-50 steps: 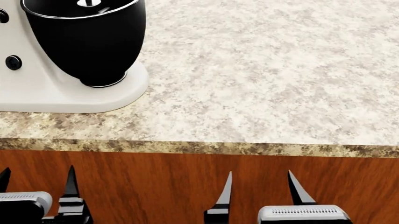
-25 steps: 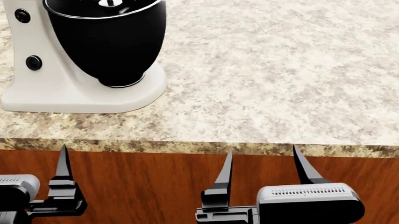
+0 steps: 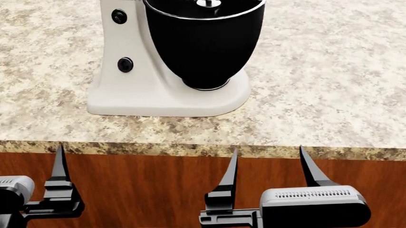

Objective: Open the stand mixer head.

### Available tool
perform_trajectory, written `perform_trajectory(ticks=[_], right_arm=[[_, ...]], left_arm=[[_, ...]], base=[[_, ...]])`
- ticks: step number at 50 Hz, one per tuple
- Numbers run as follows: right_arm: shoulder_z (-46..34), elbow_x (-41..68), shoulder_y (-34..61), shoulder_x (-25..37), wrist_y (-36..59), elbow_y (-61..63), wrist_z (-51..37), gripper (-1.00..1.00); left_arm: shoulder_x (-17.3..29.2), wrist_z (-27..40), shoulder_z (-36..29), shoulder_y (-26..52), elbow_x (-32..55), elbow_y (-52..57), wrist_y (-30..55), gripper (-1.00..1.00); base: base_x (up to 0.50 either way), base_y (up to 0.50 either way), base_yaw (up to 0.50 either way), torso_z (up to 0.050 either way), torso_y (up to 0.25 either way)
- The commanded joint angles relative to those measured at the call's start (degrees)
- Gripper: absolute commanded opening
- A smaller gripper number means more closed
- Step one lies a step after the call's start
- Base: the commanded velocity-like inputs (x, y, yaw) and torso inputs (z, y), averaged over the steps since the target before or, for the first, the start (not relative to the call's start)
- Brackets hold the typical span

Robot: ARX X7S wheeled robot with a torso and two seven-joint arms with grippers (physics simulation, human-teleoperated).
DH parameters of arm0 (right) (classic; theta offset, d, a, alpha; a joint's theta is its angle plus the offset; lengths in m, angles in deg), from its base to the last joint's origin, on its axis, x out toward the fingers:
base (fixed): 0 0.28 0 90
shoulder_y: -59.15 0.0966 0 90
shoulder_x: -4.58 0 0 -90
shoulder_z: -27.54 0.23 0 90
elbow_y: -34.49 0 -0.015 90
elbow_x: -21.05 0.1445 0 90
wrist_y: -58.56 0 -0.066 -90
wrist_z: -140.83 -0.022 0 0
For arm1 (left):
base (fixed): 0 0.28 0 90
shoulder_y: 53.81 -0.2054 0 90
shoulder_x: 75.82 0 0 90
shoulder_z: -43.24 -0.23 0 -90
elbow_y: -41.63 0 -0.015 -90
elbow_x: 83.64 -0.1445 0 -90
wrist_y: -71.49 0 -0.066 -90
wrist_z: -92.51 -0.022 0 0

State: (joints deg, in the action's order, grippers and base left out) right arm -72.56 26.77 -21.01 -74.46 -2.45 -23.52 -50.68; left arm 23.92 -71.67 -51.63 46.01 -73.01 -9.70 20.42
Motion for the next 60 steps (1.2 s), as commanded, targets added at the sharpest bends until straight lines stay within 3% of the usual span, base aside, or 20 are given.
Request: perform_trajectory(ticks=[1, 36, 56, 57, 60], right_arm=[[1.04, -1.27, -0.24, -0.71, -0.42, 0.29, 0.88, 1.0], [0.4, -0.16, -0.06, 0.08, -1.46, -0.45, -0.33, 1.0], [0.11, 0.65, -0.27, 0.43, -1.89, -0.15, -1.17, 1.0], [-0.24, 0.11, -0.16, 0.53, -1.71, -0.33, -1.44, -1.0], [-0.01, 0.84, 0.16, 0.47, -1.68, 0.13, -1.24, -1.0]], left_arm=[[-1.18, -1.32, 0.45, 0.46, -0.61, -1.06, -1.99, 1.0], [0.51, -0.35, 1.58, -1.05, 1.88, 1.13, -1.77, 1.0], [0.72, 0.49, 0.91, -0.63, 2.4, 0.0, -2.95, 1.0], [0.76, 0.47, 1.0, -0.73, 2.58, 0.13, -2.92, 1.0], [1.04, 0.56, 1.23, -0.99, 2.86, 0.78, -2.68, 1.0]], base=[[0.0, 0.5, 0.0, 0.0, 0.0], [0.0, 0.5, 0.0, 0.0, 0.0], [0.23, 0.0, 0.0, 0.0, 0.0], [0.0, 0.0, 0.0, 0.0, 0.0], [0.0, 0.0, 0.0, 0.0, 0.0]])
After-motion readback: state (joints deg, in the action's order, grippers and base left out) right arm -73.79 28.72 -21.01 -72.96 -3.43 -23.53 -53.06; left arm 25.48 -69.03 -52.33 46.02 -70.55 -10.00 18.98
